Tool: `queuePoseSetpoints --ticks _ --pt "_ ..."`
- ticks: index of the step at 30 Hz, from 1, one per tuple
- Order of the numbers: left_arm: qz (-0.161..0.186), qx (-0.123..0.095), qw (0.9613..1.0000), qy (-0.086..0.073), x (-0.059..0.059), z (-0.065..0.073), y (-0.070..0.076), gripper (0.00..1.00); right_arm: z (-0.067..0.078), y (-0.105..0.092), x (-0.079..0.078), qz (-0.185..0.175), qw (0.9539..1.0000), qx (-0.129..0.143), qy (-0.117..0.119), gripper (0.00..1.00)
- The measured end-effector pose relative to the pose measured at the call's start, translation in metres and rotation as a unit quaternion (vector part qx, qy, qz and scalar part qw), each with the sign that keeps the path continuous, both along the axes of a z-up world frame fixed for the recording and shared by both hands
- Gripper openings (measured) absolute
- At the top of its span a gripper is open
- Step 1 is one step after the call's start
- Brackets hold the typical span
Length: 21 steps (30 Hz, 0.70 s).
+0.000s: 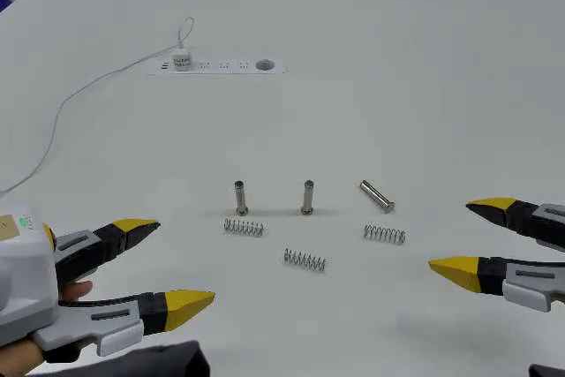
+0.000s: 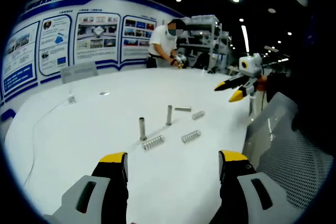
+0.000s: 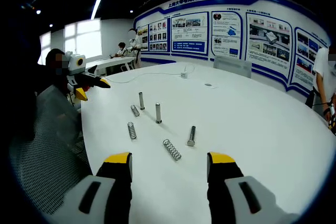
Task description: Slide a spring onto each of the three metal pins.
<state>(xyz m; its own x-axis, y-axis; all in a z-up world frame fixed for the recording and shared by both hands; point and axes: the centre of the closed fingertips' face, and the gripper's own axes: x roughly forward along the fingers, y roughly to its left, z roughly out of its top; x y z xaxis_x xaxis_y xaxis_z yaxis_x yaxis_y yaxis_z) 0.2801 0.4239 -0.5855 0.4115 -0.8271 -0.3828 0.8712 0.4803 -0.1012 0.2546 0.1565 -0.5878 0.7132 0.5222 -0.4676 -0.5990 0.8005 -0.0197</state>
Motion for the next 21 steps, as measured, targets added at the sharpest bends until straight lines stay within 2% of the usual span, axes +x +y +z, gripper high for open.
queuePoseSetpoints --ticks 7,11,15,17,21 --pt "-0.004 0.0 0.9999 0.009 -0.004 -0.002 -0.001 0.72 0.001 -0.003 0.003 -0.01 0.9999 0.009 0.006 0.55" --pt "-0.008 0.005 0.9999 0.003 -0.004 0.001 0.0 0.72 0.001 -0.004 0.003 -0.012 0.9999 0.007 0.01 0.55" --pt "-0.022 0.007 0.9997 0.002 -0.009 0.003 -0.003 0.72 0.002 -0.007 0.004 -0.015 0.9998 0.002 0.013 0.53" --pt "-0.028 0.003 0.9996 0.005 -0.012 0.004 -0.005 0.72 0.003 -0.009 0.006 -0.017 0.9998 0.002 0.013 0.53" --pt "-0.02 -0.006 0.9997 0.008 -0.009 0.004 -0.002 0.71 0.005 -0.009 0.011 -0.016 0.9997 -0.006 0.016 0.51"
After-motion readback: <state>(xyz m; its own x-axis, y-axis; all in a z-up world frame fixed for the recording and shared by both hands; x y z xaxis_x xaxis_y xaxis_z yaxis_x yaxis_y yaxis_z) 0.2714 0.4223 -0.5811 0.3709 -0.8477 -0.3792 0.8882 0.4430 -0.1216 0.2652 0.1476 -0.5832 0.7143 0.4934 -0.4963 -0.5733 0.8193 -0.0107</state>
